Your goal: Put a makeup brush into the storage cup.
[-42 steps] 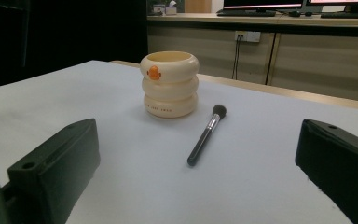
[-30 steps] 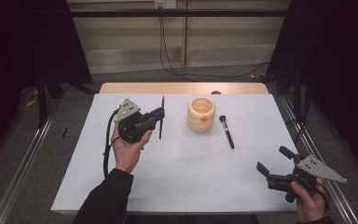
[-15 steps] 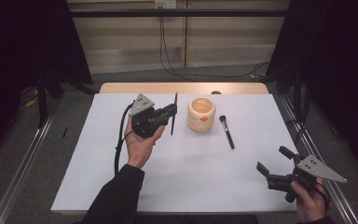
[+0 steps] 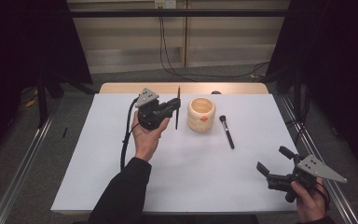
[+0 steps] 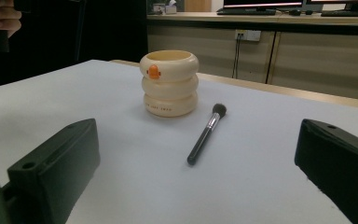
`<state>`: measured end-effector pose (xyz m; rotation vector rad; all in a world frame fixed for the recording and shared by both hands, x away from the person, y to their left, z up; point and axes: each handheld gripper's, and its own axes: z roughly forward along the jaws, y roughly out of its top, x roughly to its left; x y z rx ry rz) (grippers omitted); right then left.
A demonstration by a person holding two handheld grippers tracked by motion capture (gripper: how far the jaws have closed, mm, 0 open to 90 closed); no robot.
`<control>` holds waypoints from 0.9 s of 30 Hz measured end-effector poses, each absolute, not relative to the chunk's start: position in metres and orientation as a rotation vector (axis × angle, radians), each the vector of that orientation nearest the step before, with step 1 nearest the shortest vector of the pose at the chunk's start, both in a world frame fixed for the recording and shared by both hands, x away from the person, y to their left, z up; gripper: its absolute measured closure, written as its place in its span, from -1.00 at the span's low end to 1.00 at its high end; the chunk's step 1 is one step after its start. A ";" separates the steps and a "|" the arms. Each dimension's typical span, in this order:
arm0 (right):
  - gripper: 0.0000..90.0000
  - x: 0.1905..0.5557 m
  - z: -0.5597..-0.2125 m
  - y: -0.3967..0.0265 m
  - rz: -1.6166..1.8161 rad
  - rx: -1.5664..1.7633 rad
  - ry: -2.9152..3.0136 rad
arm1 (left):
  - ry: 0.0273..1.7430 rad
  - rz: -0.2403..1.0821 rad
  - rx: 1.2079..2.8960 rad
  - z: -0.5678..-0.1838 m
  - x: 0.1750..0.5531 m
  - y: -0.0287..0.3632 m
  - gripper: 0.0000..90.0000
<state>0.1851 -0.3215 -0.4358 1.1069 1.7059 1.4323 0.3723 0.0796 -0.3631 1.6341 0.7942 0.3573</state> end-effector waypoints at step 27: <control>-1.00 0.184 -0.436 -0.322 1.440 1.124 1.700 | 0.693 0.353 1.674 -0.348 0.396 0.038 0.85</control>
